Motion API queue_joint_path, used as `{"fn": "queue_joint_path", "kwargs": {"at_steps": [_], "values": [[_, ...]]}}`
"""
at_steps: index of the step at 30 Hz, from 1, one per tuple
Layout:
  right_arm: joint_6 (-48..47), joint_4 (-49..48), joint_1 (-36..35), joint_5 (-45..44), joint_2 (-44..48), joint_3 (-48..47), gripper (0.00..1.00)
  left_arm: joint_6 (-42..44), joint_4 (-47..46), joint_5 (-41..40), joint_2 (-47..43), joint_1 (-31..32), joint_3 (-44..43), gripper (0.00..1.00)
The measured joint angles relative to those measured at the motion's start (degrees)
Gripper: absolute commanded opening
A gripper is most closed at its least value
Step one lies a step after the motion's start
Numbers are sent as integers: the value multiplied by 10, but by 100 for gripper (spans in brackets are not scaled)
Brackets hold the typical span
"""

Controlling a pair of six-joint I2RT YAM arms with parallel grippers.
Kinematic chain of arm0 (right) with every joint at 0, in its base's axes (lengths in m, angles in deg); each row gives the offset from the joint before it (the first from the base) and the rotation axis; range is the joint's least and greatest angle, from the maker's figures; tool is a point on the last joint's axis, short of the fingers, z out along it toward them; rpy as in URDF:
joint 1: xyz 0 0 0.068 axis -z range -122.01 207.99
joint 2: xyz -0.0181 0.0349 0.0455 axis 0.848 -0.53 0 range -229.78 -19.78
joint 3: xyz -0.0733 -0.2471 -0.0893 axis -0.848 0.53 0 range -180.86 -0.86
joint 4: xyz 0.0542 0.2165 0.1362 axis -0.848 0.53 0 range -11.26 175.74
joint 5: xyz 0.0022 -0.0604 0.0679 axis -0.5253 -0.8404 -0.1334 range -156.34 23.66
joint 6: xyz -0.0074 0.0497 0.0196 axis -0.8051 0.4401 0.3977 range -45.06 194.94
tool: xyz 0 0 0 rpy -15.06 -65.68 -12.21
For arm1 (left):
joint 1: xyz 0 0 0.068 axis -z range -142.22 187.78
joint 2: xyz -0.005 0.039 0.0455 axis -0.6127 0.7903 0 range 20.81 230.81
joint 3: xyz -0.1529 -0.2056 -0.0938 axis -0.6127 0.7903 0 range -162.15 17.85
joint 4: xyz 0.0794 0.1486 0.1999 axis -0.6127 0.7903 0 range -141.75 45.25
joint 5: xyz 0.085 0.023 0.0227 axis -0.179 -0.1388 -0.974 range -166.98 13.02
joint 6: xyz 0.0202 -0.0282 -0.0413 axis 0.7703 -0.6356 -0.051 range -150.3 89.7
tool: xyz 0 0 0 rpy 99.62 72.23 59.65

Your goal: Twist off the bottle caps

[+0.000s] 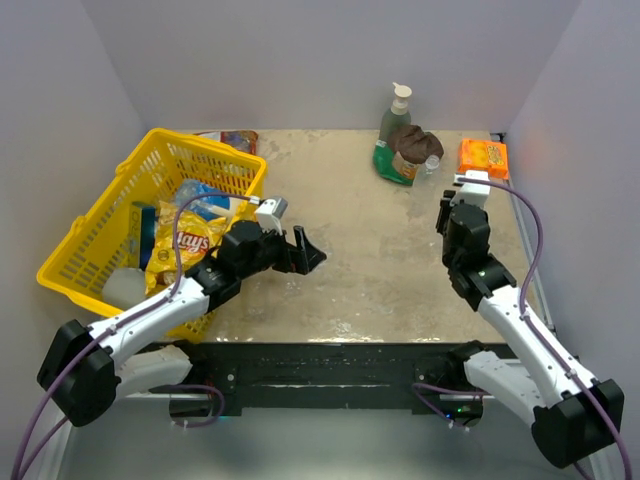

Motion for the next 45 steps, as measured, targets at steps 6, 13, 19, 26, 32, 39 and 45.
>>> {"fn": "queue_joint_path", "kwargs": {"at_steps": [6, 13, 19, 26, 32, 39, 45], "values": [[-1, -42, 22, 31, -17, 4, 0, -6, 0, -5, 2, 0, -1, 100], [10, -46, 22, 66, -45, 4, 0, -10, 0, -6, 14, 0, -1, 100], [15, -45, 22, 77, -68, 4, 0, -9, 0, -6, 22, 0, -5, 100], [20, -54, 23, 79, -82, 4, 11, -9, -1, -6, 26, 0, -9, 100], [27, -51, 23, 75, -82, 3, 49, -9, -1, -6, 27, 0, -9, 100], [37, -27, 23, 84, -93, -17, 61, -9, 0, -5, 35, 0, -15, 100], [43, -6, 23, 92, -109, -51, 79, -9, 0, -6, 36, 0, -21, 100]]}}
